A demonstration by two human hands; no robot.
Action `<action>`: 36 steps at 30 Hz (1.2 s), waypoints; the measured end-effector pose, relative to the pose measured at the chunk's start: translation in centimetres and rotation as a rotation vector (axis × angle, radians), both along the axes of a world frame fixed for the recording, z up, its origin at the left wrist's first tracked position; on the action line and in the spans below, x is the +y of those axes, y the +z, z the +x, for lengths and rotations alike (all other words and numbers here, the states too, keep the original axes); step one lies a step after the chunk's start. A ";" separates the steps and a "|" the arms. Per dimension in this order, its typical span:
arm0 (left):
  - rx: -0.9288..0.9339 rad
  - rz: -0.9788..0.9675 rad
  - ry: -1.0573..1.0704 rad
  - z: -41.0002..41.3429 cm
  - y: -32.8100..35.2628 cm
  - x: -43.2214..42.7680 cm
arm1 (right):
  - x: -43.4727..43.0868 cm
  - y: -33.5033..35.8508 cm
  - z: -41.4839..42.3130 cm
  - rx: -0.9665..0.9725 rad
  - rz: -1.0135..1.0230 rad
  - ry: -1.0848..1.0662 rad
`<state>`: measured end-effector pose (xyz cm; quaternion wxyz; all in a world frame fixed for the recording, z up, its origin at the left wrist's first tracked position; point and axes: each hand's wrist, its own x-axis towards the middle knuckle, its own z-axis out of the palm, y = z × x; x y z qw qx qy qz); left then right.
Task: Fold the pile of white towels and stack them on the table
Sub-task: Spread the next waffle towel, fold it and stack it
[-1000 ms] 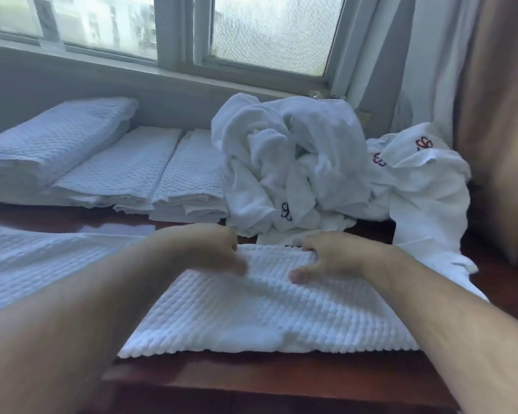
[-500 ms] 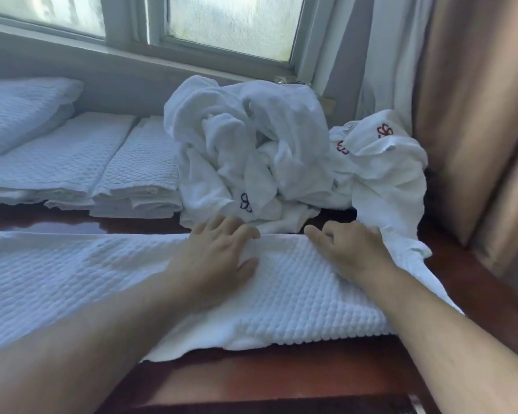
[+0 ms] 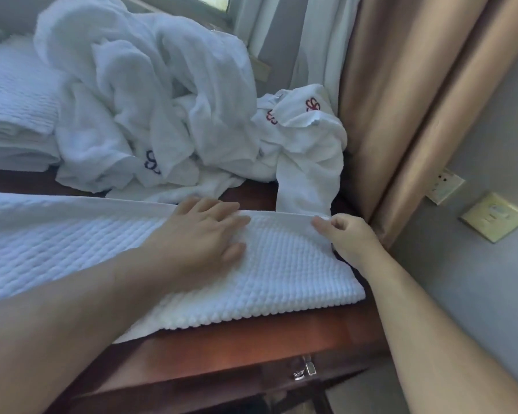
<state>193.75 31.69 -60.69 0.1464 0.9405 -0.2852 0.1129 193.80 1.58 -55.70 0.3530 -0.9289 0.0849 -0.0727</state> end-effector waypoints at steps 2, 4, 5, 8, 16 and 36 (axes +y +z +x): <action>0.014 0.025 -0.011 -0.2 0.1 0.0 | 0.2 -0.8 -0.3 0.082 -0.013 -0.005; 0.034 0.027 -0.025 -0.3 0.2 0.0 | 0.7 -1.1 -0.5 0.030 -0.066 -0.058; 0.047 0.027 -0.038 -0.3 0.3 0.1 | 0.8 -1.2 -0.5 -0.019 -0.096 -0.097; 0.103 0.064 -0.083 -0.5 0.3 0.3 | 0.9 -0.5 -0.3 -0.069 -0.151 -0.195; 0.242 0.205 -0.163 -0.7 0.5 0.7 | 1.5 -1.9 -0.8 0.104 -0.321 -0.312; 0.218 0.147 -0.129 -1.6 0.4 0.9 | 5.4 -3.2 -2.4 -0.049 -0.365 -0.197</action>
